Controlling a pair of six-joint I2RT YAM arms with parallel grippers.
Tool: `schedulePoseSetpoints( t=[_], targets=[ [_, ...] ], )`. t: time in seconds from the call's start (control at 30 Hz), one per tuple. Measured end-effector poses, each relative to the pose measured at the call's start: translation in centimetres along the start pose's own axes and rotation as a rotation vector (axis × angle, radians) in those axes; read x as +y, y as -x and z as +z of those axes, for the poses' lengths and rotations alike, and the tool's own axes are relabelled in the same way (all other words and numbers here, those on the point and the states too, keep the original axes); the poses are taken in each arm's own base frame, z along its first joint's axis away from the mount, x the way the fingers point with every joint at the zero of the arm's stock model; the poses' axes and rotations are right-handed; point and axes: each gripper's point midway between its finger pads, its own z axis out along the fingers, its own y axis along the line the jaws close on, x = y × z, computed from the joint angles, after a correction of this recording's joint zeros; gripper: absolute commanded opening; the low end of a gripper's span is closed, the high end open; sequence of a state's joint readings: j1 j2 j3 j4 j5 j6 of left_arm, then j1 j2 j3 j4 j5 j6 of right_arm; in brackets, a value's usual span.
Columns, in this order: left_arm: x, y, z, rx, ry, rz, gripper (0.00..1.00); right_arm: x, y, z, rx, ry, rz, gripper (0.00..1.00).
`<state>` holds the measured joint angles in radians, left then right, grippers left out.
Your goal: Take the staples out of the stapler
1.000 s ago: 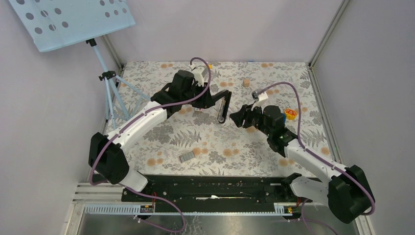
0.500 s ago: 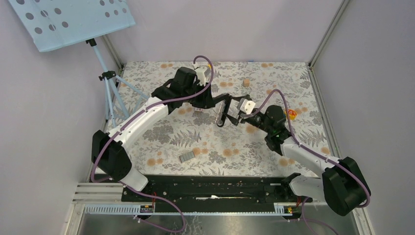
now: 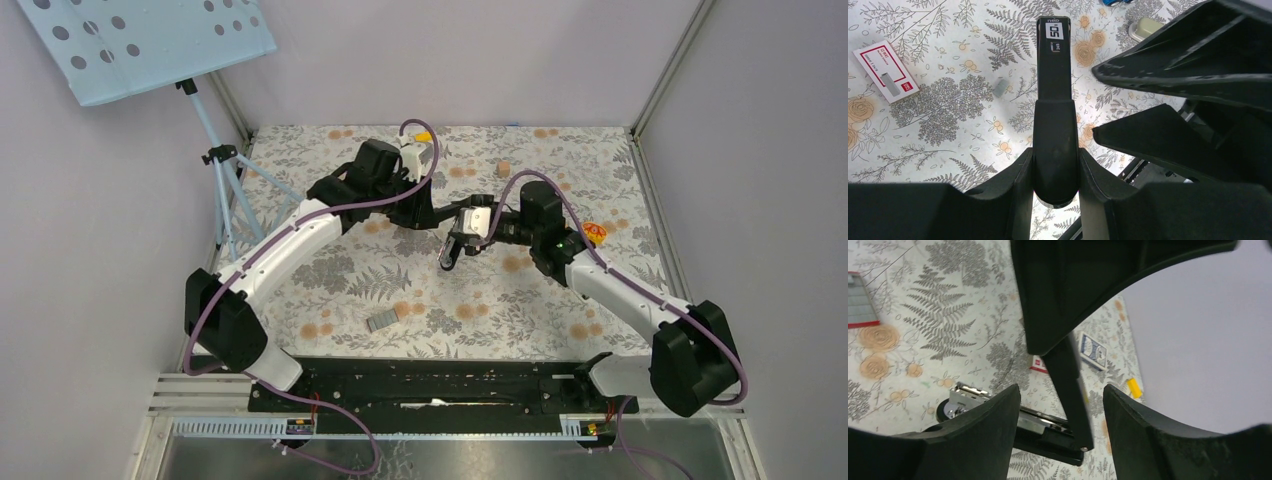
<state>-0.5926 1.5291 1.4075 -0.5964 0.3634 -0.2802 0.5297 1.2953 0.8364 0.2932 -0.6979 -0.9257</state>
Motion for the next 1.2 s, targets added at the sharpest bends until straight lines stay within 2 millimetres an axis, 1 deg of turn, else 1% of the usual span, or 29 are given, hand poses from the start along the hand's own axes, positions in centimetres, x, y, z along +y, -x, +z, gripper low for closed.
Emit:
schedulePoseSetpoints(
  t=[0.1,0.23,0.33,0.47,0.6,0.67,0.77,0.8,0.83,0.9,0.93,1.0,1.03,1.07,1.1,1.13,1.2],
  targets=[
    [-0.3,0.1,-0.3,-0.004,-0.013,0.004,0.00,0.9,-0.7,0.2,0.014,0.036,0.002,0.68],
    [-0.7,0.1,-0.4,-0.003,-0.032,0.008,0.00,1.3,-1.6,0.6,0.026,0.051,-0.004,0.65],
    [-0.8,0.0,-0.4,0.000,-0.040,0.011,0.00,1.1,-2.1,1.2,0.023,0.046,-0.013,0.60],
    [-1.0,-0.2,-0.5,0.005,-0.052,0.017,0.00,0.9,-2.8,2.1,0.024,0.041,-0.021,0.51],
    [-1.1,-0.3,-0.5,0.011,-0.060,0.020,0.00,0.5,-2.9,2.9,0.019,0.033,-0.037,0.35],
    [-1.1,-0.4,-0.5,0.010,-0.062,0.021,0.00,0.2,-2.8,2.9,0.020,0.022,-0.047,0.25],
    [-1.1,0.4,-0.7,-0.019,-0.065,0.026,0.00,0.3,-2.8,3.1,0.023,0.021,-0.046,0.04],
    [-1.1,0.4,-0.8,-0.021,-0.064,0.025,0.06,0.2,-2.8,3.1,0.023,0.014,-0.049,0.00],
    [-1.1,0.5,-0.9,-0.025,-0.064,0.027,0.16,0.1,-2.7,3.2,0.023,0.008,-0.049,0.00],
    [-1.1,0.7,-1.0,-0.033,-0.065,0.032,0.39,-0.1,-2.8,3.1,0.023,-0.010,-0.047,0.00],
    [-1.1,0.8,-1.0,-0.034,-0.065,0.032,0.48,-0.1,-2.8,3.1,0.023,-0.020,-0.044,0.00],
    [-1.1,0.8,-1.0,-0.035,-0.068,0.036,0.60,0.0,-3.1,3.1,0.029,-0.036,-0.028,0.00],
    [-1.5,0.8,-1.1,-0.036,-0.081,0.031,0.65,0.0,-3.4,3.0,0.040,-0.049,-0.015,0.00],
    [-1.7,0.9,-1.3,-0.042,-0.088,0.036,0.77,0.1,-3.7,3.0,0.050,-0.060,-0.004,0.00],
    [-2.0,1.1,-1.5,-0.051,-0.093,0.042,0.86,0.1,-4.1,2.8,0.063,-0.075,0.010,0.00],
    [-2.3,1.3,-1.9,-0.065,-0.098,0.048,0.91,0.1,-4.2,2.7,0.070,-0.087,0.022,0.00],
    [-3.1,2.1,-2.9,-0.104,-0.115,0.060,0.93,0.1,-4.8,2.4,0.096,-0.114,0.049,0.00]
  ],
)
